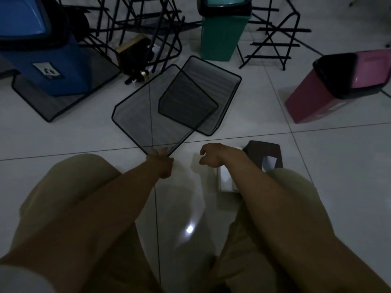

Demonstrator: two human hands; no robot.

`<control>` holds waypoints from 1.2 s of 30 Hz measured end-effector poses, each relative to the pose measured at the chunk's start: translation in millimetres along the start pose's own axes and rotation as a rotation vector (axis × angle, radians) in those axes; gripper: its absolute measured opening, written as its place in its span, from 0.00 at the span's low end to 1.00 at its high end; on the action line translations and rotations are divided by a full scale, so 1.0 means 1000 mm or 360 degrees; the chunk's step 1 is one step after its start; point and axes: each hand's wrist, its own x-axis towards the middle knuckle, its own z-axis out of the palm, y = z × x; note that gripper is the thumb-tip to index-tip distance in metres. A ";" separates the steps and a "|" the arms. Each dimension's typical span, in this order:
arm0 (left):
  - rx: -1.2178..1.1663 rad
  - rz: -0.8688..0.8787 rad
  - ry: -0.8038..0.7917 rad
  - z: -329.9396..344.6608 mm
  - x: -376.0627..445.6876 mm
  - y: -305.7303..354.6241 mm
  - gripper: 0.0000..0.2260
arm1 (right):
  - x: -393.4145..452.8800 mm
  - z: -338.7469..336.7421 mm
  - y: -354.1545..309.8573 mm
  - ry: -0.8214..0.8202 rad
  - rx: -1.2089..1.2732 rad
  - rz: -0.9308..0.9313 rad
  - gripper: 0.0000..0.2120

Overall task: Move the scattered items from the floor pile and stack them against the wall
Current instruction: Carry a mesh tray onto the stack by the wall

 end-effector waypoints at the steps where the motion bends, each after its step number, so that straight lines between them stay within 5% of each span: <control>1: 0.0006 -0.0001 0.0035 0.001 -0.001 0.004 0.28 | -0.001 0.000 0.001 0.0006 -0.0003 0.0000 0.24; 8: 0.0068 -0.0019 0.0115 -0.012 -0.004 0.015 0.29 | -0.004 0.002 0.015 -0.0015 -0.0039 0.0070 0.23; 13: -0.0099 0.0093 0.1072 -0.024 -0.010 0.013 0.24 | 0.004 -0.005 0.003 0.0025 0.0077 0.0019 0.28; 17: -0.0502 0.0115 0.1392 -0.030 -0.016 -0.010 0.23 | 0.016 -0.010 -0.011 0.0156 0.0245 -0.0048 0.29; 25: -0.1298 -0.0081 0.1443 -0.050 -0.043 -0.062 0.14 | 0.032 -0.014 -0.032 0.1190 0.0365 0.0012 0.37; 31: -0.1594 -0.0031 0.1206 -0.054 -0.053 -0.087 0.14 | 0.037 -0.013 -0.049 0.1091 0.0157 0.0069 0.50; 36: -0.1726 0.0022 0.1447 -0.069 -0.073 -0.103 0.12 | 0.036 -0.015 -0.063 0.1105 0.0079 -0.0040 0.48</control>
